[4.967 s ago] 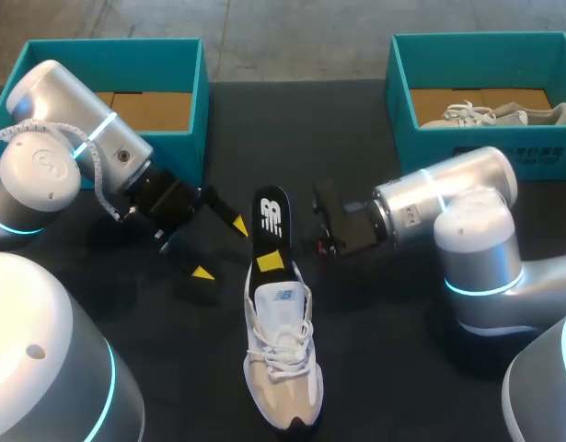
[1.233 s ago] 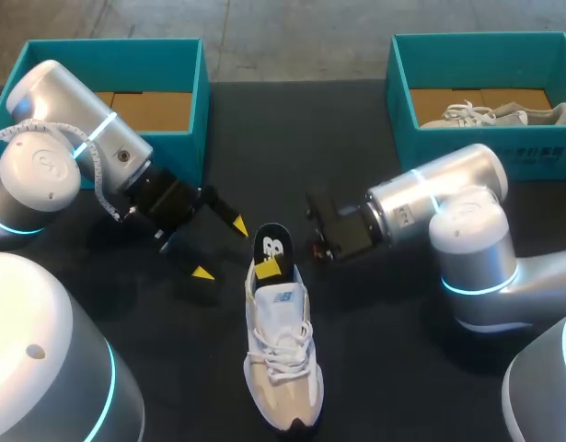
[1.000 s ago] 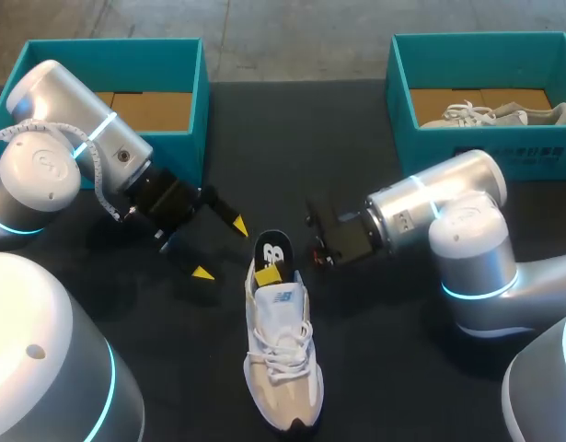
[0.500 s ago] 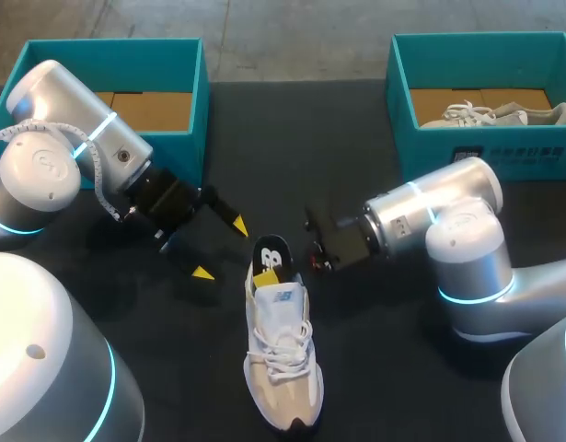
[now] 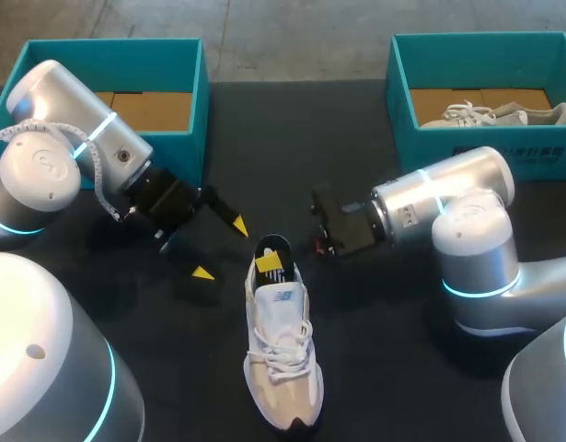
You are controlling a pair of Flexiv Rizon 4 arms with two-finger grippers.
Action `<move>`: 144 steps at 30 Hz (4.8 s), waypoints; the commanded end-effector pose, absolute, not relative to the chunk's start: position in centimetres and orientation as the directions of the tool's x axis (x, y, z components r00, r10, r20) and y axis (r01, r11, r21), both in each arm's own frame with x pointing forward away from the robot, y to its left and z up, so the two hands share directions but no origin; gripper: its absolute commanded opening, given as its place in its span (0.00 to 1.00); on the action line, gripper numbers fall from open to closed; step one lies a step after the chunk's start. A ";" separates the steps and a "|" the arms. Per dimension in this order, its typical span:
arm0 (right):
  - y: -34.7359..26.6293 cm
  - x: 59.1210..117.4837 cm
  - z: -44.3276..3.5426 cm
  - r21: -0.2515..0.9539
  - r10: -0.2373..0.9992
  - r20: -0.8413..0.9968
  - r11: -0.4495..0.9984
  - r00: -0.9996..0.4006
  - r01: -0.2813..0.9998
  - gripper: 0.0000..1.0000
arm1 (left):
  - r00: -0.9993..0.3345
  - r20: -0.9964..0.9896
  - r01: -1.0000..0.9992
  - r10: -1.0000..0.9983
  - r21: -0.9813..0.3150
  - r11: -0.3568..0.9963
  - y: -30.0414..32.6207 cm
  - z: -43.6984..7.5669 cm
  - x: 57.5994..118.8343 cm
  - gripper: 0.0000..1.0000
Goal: Take the shoe out of the shoebox, open the shoe tongue, remove and reinsert the insole, then place the shoe into the shoebox
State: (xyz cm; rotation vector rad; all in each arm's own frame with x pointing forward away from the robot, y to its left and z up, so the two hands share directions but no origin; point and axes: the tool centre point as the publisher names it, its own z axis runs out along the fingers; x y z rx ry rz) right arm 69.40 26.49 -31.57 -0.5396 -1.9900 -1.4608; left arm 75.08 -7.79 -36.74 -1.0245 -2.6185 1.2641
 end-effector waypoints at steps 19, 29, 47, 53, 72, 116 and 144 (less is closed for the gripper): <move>26.7 69.3 -32.7 0.650 -0.021 0.729 0.333 -0.684 0.683 0.00 | -0.777 -0.220 0.541 0.590 -0.713 0.446 -7.9 -36.7 75.1 1.00; 26.6 68.0 -34.0 0.621 -0.020 0.756 0.335 -0.654 0.708 0.00 | -0.777 -0.220 0.541 0.590 -0.713 0.446 -7.9 -36.7 75.1 1.00; 26.5 67.4 -33.9 0.616 -0.014 0.761 0.328 -0.648 0.716 0.15 | -0.777 -0.220 0.541 0.590 -0.713 0.446 -7.9 -36.7 75.1 1.00; 26.6 68.5 -32.8 0.636 -0.014 0.741 0.335 -0.671 0.695 0.38 | -0.777 -0.220 0.541 0.590 -0.713 0.446 -7.9 -36.7 75.1 1.00; 26.8 69.5 -33.5 0.617 -0.021 0.759 0.342 -0.651 0.709 0.00 | -0.777 -0.220 0.541 0.590 -0.713 0.446 -7.9 -36.7 75.1 1.00; 26.9 68.8 -31.6 0.659 0.012 0.713 0.329 -0.701 0.677 0.60 | -0.777 -0.220 0.541 0.590 -0.713 0.446 -7.9 -36.7 75.1 1.00; 25.9 68.5 -29.6 0.731 0.090 0.636 0.247 -0.766 0.636 0.55 | -0.777 -0.220 0.541 0.590 -0.713 0.446 -7.9 -36.7 75.1 1.00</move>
